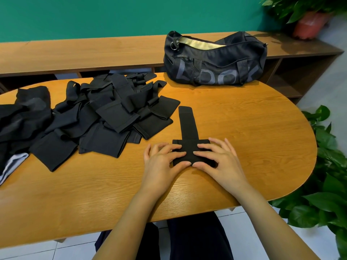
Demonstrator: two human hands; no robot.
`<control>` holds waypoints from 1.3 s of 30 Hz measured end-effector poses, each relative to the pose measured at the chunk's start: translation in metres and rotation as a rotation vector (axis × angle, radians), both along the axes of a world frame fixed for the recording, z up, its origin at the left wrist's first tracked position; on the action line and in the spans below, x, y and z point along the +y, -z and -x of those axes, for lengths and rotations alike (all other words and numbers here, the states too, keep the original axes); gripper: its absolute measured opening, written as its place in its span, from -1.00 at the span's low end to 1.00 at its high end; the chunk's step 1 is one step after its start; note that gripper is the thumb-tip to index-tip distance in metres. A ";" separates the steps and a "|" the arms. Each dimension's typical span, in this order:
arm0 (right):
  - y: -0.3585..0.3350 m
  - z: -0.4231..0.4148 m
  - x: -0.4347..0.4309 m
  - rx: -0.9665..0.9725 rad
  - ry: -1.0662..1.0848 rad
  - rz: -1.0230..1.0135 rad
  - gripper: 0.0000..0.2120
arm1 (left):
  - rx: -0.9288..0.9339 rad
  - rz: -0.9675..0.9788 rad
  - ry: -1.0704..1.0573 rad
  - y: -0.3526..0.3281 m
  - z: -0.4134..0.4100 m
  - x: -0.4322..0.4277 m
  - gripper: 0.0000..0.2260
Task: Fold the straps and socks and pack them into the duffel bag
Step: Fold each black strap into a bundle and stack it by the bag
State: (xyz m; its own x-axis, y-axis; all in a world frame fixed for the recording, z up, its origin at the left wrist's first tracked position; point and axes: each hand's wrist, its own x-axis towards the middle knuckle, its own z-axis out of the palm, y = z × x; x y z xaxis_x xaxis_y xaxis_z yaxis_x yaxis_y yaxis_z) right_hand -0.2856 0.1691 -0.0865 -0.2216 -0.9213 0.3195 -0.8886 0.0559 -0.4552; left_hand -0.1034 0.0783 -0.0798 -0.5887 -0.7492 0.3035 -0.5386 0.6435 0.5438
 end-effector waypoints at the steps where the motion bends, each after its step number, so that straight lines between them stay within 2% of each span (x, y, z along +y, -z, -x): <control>1: 0.000 0.000 0.000 0.003 -0.010 -0.005 -0.42 | 0.014 0.000 -0.006 0.000 0.000 0.000 -0.52; 4: 0.000 0.001 -0.001 0.003 -0.025 0.002 -0.40 | 0.038 0.010 -0.013 0.002 0.001 0.001 -0.54; 9: 0.001 0.001 -0.002 -0.021 -0.005 0.050 -0.56 | 0.067 -0.002 -0.003 0.000 0.001 0.001 -0.53; 12: 0.001 0.002 -0.003 -0.061 0.006 0.065 -0.58 | 0.056 0.015 0.019 0.000 0.001 0.001 -0.50; 21: 0.001 0.002 -0.003 -0.162 0.009 0.082 -0.59 | 0.083 0.003 -0.006 0.000 0.002 0.000 -0.70; 26: 0.002 0.003 -0.004 -0.184 0.019 0.099 -0.63 | 0.092 -0.017 -0.018 0.001 0.003 0.001 -0.53; 39: -0.004 0.001 -0.001 -0.252 0.014 0.095 -0.67 | 0.096 -0.024 0.019 0.002 0.003 -0.001 -0.61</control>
State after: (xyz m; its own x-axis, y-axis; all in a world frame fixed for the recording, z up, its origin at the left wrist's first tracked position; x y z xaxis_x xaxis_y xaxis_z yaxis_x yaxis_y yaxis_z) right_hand -0.2868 0.1676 -0.0827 -0.3176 -0.8860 0.3377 -0.7460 0.0137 -0.6658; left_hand -0.1060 0.0773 -0.0821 -0.5716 -0.7461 0.3415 -0.4711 0.6391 0.6079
